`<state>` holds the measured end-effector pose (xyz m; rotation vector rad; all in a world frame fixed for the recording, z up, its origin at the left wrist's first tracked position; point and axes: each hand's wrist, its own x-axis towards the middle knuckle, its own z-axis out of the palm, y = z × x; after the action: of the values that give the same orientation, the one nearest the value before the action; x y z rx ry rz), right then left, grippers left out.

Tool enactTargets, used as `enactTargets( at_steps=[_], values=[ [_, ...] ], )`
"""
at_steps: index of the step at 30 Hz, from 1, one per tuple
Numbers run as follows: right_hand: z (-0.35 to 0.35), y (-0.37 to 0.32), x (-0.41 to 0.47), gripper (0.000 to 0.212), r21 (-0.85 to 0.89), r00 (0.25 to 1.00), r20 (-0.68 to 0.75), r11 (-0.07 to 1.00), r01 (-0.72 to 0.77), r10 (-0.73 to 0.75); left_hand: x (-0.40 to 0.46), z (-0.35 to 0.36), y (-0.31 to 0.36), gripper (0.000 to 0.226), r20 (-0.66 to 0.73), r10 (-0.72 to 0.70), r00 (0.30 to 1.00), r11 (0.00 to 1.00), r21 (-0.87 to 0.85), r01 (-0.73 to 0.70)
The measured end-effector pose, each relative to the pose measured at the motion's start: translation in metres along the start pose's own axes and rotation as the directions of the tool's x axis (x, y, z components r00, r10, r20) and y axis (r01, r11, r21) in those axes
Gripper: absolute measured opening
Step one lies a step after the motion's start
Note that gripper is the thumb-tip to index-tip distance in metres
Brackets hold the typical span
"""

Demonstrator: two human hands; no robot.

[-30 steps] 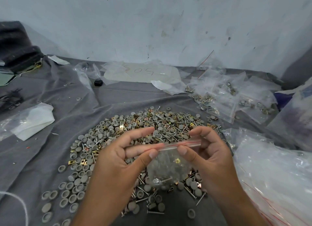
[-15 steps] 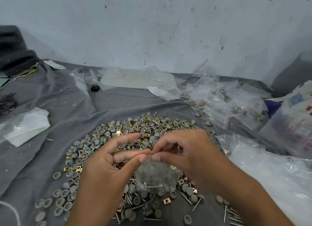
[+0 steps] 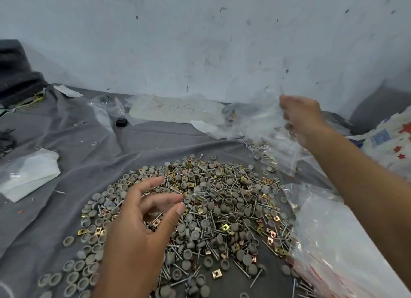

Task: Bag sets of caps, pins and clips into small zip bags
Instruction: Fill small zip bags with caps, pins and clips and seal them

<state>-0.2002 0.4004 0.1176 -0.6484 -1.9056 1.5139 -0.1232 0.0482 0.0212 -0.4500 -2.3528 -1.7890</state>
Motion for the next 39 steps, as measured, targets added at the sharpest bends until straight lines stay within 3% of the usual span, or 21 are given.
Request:
enactTargets(
  at_steps=[3,6,8,11,14,17,19,22,25,27,28,30,31,33,36,39],
  values=[
    [-0.027,0.048,0.022,0.021,0.019,0.966,-0.101,0.971,-0.238,0.238,0.000,0.000,-0.001,0.038,0.002,-0.007,1.000,1.000,-0.002,0.007],
    [-0.055,0.101,0.009,0.018,-0.107,0.911,-0.120,0.907,-0.407,0.395,0.001,-0.001,0.001,0.036,0.015,-0.013,1.000,1.000,0.002,0.013],
    [-0.068,0.118,-0.012,0.012,-0.257,0.936,-0.117,0.900,-0.351,0.332,0.000,0.000,0.001,0.040,0.028,-0.009,1.000,1.000,0.009,0.009],
    [-0.086,0.115,-0.064,0.004,-0.509,0.972,0.085,0.848,-0.145,0.217,-0.001,0.001,0.002,0.043,0.051,0.001,0.999,0.999,0.041,-0.003],
    [-0.111,0.111,-0.124,0.012,-0.766,0.940,0.254,0.640,0.051,0.230,-0.002,0.001,0.001,0.042,0.061,0.004,0.998,0.998,0.056,-0.007],
    [-0.136,0.117,-0.168,0.059,-0.945,0.937,0.187,0.315,0.088,0.297,-0.002,0.002,0.001,0.042,0.062,0.007,0.998,0.998,0.061,-0.011],
    [-0.142,0.123,-0.187,0.064,-0.978,0.938,0.137,0.197,0.076,0.317,-0.003,0.004,0.001,0.042,0.066,0.015,0.998,0.997,0.075,-0.020],
    [-0.143,0.124,-0.199,0.015,-0.941,0.975,0.152,0.325,0.092,0.163,-0.005,0.007,0.002,0.040,0.086,0.015,0.996,0.996,0.088,-0.022],
    [-0.146,0.120,-0.194,0.032,-0.873,0.993,0.063,0.487,0.006,0.101,-0.006,0.009,0.003,0.041,0.099,0.004,0.995,0.995,0.102,-0.014],
    [-0.149,0.110,-0.195,0.023,-0.863,0.989,0.080,0.506,0.006,0.124,-0.006,0.010,0.004,0.041,0.102,0.007,0.995,0.994,0.105,-0.018],
    [-0.152,0.108,-0.196,0.036,-0.879,0.979,0.093,0.477,-0.003,0.179,-0.006,0.010,0.003,0.040,0.106,0.009,0.994,0.995,0.100,-0.020],
    [-0.162,0.109,-0.203,0.079,-0.956,0.939,0.108,0.293,0.008,0.325,-0.007,0.011,0.002,0.041,0.115,0.013,0.993,0.996,0.090,-0.024],
    [-0.165,0.110,-0.208,0.088,-0.974,0.924,0.095,0.225,0.010,0.371,-0.007,0.011,0.002,0.041,0.120,0.020,0.993,0.996,0.087,-0.030],
    [-0.167,0.109,-0.216,0.074,-0.969,0.928,0.079,0.247,-0.014,0.363,-0.007,0.012,0.003,0.040,0.126,0.037,0.991,0.995,0.089,-0.048],
    [-0.169,0.108,-0.213,0.043,-0.900,0.972,0.024,0.428,-0.081,0.234,-0.008,0.012,0.002,0.040,0.139,0.035,0.990,0.994,0.094,-0.049],
    [-0.171,0.093,-0.201,0.033,-0.841,0.982,0.013,0.534,-0.091,0.189,-0.008,0.013,-0.001,0.037,0.163,0.034,0.986,0.993,0.108,-0.052]
  ],
)
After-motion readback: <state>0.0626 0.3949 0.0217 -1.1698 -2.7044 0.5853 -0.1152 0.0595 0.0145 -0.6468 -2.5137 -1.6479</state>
